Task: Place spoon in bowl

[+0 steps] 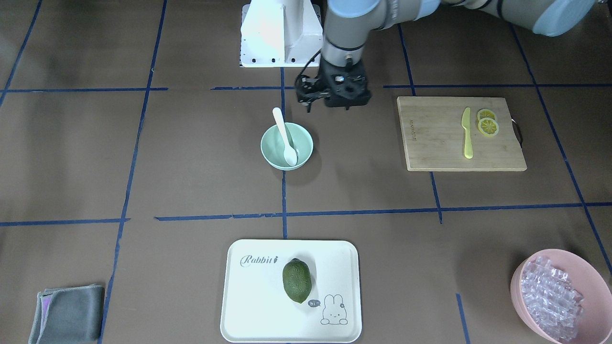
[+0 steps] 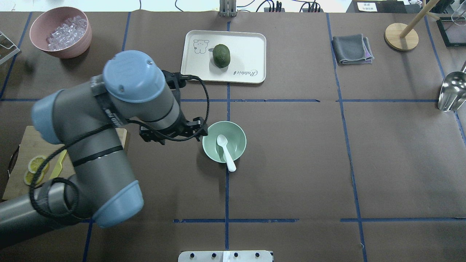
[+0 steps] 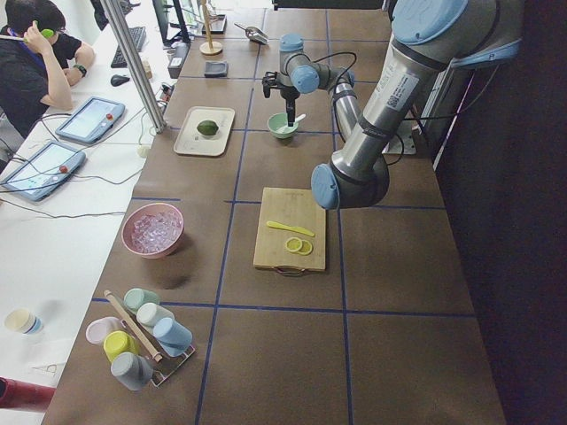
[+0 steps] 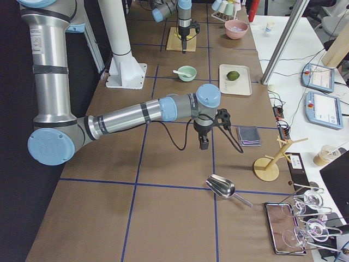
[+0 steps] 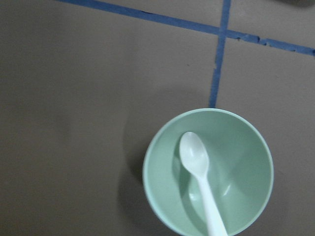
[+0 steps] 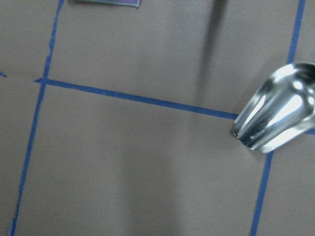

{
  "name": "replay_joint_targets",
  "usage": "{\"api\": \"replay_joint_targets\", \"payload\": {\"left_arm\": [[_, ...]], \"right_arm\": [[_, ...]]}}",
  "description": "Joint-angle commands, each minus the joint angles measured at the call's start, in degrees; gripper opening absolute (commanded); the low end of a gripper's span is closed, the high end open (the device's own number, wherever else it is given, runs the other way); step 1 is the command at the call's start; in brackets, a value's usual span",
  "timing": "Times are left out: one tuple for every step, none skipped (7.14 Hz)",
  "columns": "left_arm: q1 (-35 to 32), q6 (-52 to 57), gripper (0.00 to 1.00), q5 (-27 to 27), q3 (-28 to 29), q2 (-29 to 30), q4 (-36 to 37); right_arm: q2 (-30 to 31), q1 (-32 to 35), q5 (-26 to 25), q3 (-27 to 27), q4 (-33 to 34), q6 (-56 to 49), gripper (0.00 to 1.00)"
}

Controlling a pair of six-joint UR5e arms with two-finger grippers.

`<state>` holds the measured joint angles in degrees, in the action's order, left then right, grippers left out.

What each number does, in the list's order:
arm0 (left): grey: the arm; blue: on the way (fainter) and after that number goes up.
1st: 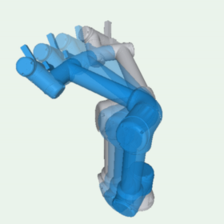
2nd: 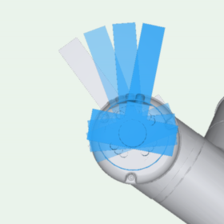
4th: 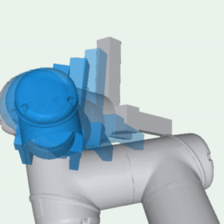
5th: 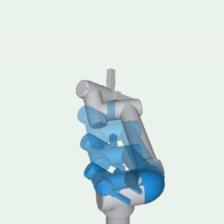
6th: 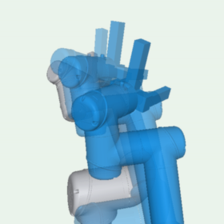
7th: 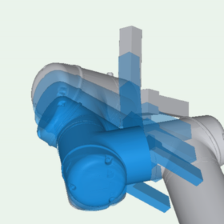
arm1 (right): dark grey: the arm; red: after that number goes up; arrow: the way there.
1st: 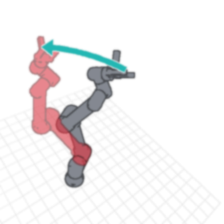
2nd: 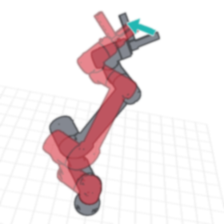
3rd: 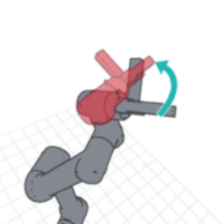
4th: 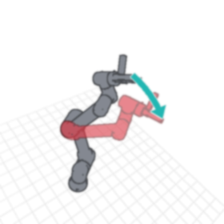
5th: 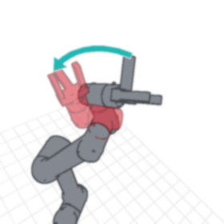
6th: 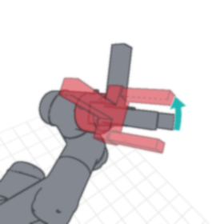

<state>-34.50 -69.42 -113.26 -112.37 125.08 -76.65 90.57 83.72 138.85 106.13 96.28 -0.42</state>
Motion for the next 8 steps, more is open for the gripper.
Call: {"api": "replay_joint_targets", "payload": {"left_arm": [[-8.88, 15.46, 1.00, -4.92, -6.89, -9.38, 3.16], [-13.27, 21.89, 1.00, -6.69, -6.90, -12.81, 3.17], [-18.27, 27.44, 1.00, -8.80, -6.90, -15.89, 3.26], [-24.07, 34.89, 1.00, -12.04, -6.81, -19.84, 3.26], [-29.35, 43.84, 1.00, -13.55, -6.29, -23.36, 3.17], [-33.92, 50.37, 1.00, -14.70, -6.11, -26.78, 3.17], [-37.80, 57.48, 1.00, -15.49, -5.06, -29.69, 3.17], [-41.58, 63.64, 1.00, -15.59, -1.75, -31.20, 2.65]], "right_arm": [[3.46, 6.08, 0.37, -4.23, -0.04, -10.72, 1.00], [3.56, 6.71, 0.20, -6.09, -0.04, -11.53, 1.00], [3.56, 7.33, -0.06, -7.93, -0.13, -11.45, 1.00], [3.56, 7.60, -0.50, -8.21, -0.13, -11.10, 1.00], [3.56, 7.77, -0.68, -8.30, -0.13, -9.27, 1.00], [3.56, 7.77, -0.68, -8.74, -0.13, -8.90, 1.00], [3.21, 7.77, -0.68, -9.35, -0.13, -8.81, 1.00], [3.03, 7.77, -0.68, -9.36, -0.13, -8.37, 1.00]]}}
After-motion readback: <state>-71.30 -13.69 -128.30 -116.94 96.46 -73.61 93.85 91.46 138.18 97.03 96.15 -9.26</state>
